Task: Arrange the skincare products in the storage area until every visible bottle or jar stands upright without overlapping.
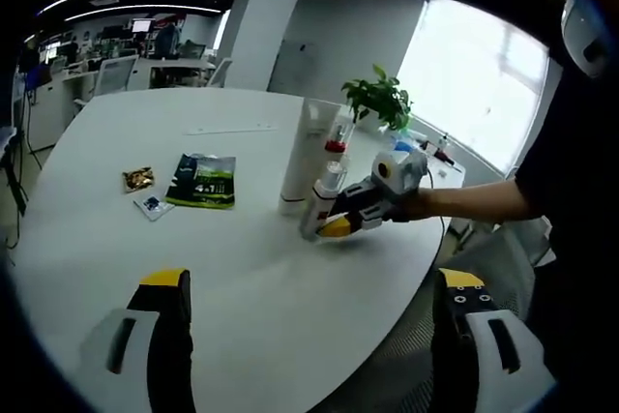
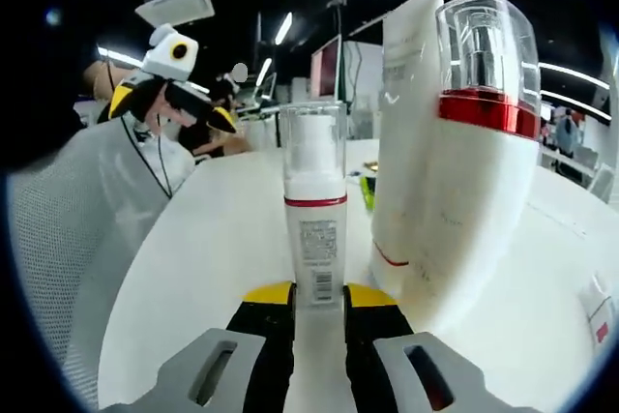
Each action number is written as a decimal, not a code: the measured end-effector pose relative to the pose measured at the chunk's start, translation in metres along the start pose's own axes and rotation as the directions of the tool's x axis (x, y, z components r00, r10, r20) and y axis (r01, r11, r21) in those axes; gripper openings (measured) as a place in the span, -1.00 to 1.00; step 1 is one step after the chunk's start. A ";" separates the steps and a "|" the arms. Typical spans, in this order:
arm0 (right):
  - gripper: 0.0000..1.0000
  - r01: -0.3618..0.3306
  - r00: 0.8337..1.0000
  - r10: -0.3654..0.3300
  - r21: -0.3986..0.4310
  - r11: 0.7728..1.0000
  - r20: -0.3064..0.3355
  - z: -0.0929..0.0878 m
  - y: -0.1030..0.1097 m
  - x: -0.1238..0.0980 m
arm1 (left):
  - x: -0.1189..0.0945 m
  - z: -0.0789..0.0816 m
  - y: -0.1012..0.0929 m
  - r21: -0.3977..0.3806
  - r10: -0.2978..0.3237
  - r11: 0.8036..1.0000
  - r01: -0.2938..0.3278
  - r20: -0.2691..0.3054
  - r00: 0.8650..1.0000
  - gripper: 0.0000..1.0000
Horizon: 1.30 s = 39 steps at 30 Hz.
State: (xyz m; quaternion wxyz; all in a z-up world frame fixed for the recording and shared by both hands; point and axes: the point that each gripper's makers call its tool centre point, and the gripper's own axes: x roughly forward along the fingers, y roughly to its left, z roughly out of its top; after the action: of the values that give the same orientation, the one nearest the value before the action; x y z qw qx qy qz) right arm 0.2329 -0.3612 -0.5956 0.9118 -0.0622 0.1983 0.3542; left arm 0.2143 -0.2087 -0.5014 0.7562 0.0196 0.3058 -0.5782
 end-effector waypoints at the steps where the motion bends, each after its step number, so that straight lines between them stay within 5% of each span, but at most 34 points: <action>1: -0.78 -0.002 1.000 0.002 -0.001 1.000 -0.001 0.000 -0.001 0.000 | 0.000 0.000 0.000 0.001 0.000 1.000 0.000 0.000 1.000 0.94; 39: -0.67 -0.029 0.998 0.027 -0.022 0.999 -0.061 -0.003 -0.005 -0.007 | -0.004 0.005 0.002 0.004 0.008 1.000 -0.008 0.007 1.000 0.94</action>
State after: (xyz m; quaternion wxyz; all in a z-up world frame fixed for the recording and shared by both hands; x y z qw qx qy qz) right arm 0.2310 -0.3699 -0.5955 0.8995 -0.0807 0.2228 0.3671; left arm 0.2179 -0.2065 -0.4956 0.7595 0.0203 0.3018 -0.5759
